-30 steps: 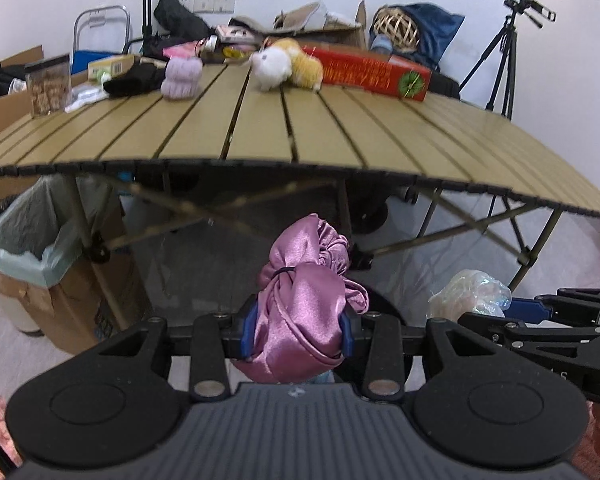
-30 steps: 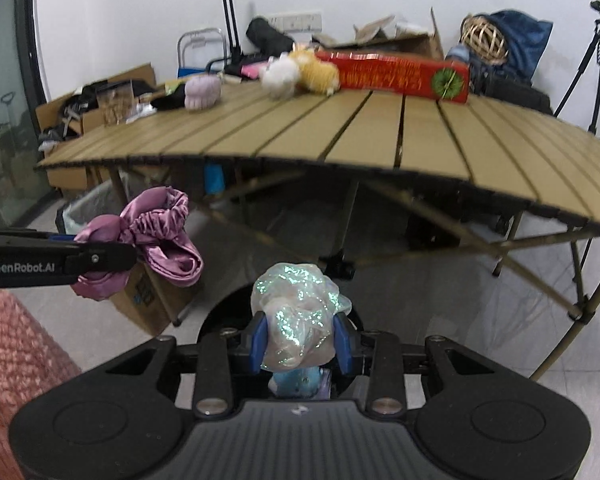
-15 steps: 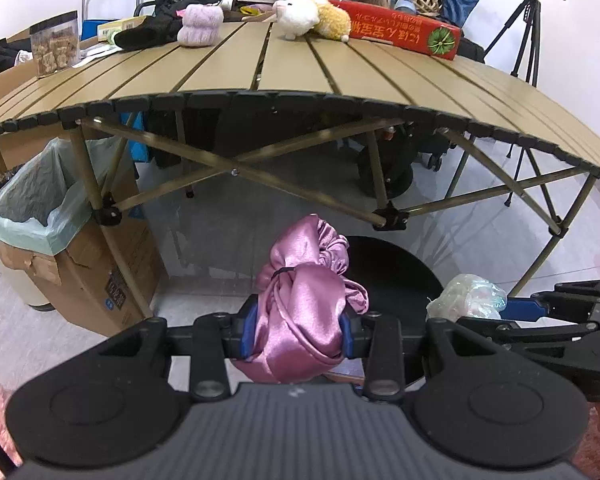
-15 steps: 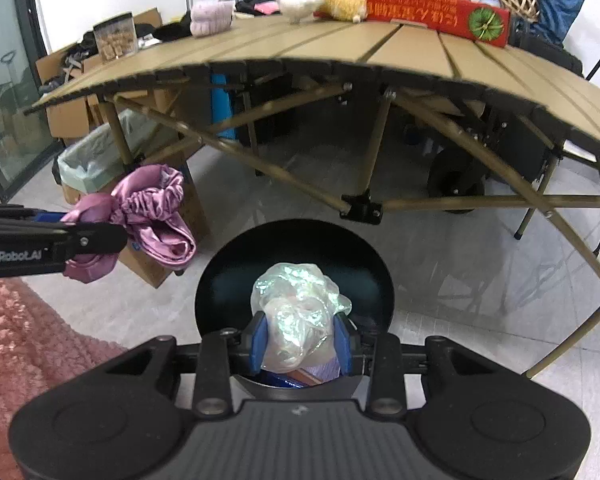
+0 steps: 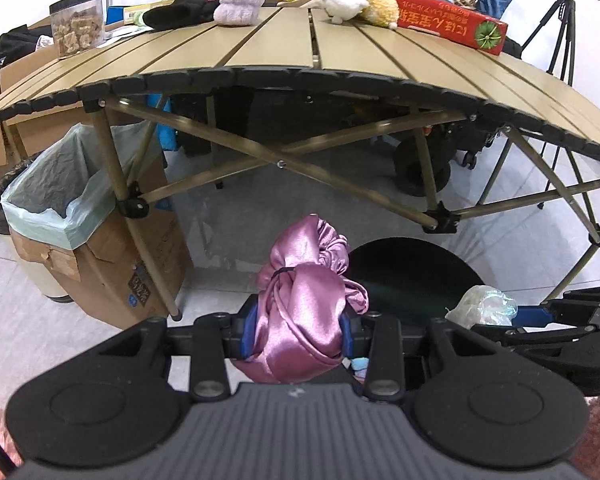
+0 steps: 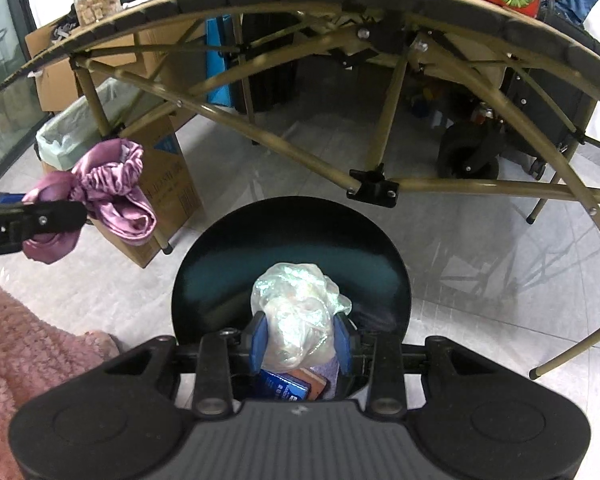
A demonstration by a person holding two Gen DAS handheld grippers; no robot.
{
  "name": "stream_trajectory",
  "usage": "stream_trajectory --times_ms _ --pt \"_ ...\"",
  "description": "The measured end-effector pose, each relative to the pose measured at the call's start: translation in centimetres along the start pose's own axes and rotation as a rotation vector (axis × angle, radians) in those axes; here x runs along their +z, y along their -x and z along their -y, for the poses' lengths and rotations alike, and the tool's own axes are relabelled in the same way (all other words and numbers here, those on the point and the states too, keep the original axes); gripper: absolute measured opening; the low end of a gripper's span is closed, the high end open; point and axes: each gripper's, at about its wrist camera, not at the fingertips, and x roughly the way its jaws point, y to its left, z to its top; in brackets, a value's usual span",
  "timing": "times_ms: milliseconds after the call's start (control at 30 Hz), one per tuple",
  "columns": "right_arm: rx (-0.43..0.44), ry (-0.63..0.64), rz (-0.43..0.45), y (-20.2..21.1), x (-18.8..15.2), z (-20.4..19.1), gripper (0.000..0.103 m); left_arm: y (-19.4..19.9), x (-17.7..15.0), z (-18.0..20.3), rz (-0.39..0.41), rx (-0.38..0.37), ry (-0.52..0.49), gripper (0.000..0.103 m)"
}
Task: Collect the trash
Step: 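Lower the right gripper over the bin and open it to drop the plastic bag, then lower the left gripper over the bin and release the pink scrunchie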
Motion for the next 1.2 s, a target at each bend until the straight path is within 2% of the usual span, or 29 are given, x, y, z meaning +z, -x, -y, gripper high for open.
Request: stream_trajectory --times_ms 133,567,800,867,900,933,967,1000,1200 --pt "-0.022 0.012 -0.012 -1.1 0.3 -0.2 0.034 -0.5 0.1 -0.2 -0.010 0.005 0.003 0.039" --pt "-0.015 0.005 -0.039 -3.3 1.0 -0.4 0.035 -1.0 -0.1 -0.4 -0.035 0.004 0.013 0.039" --pt "-0.014 -0.011 -0.041 -3.5 0.9 0.0 0.044 -0.9 -0.1 -0.4 -0.028 -0.001 0.014 0.039" --pt "-0.017 -0.007 -0.036 -3.5 0.9 -0.1 0.050 -0.9 -0.1 -0.4 -0.029 -0.002 0.014 0.039" --pt "-0.022 -0.006 -0.035 -3.5 0.9 -0.1 0.063 -0.9 -0.1 -0.4 -0.029 -0.002 0.015 0.039" --pt "-0.029 -0.005 -0.036 -3.5 0.8 -0.1 0.084 -0.9 -0.1 -0.5 -0.030 -0.002 0.015 0.039" --pt "-0.038 -0.001 -0.041 -3.6 0.9 -0.2 0.093 -0.9 -0.1 -0.5 -0.031 -0.001 0.016 0.039" --pt "-0.046 0.006 -0.042 -3.7 0.8 -0.2 0.098 -0.9 -0.1 -0.4 -0.031 -0.001 0.017 0.039" --pt "-0.059 0.025 -0.043 -3.8 0.7 -0.4 0.103 -1.0 -0.2 -0.4 -0.034 -0.003 0.013 0.039"
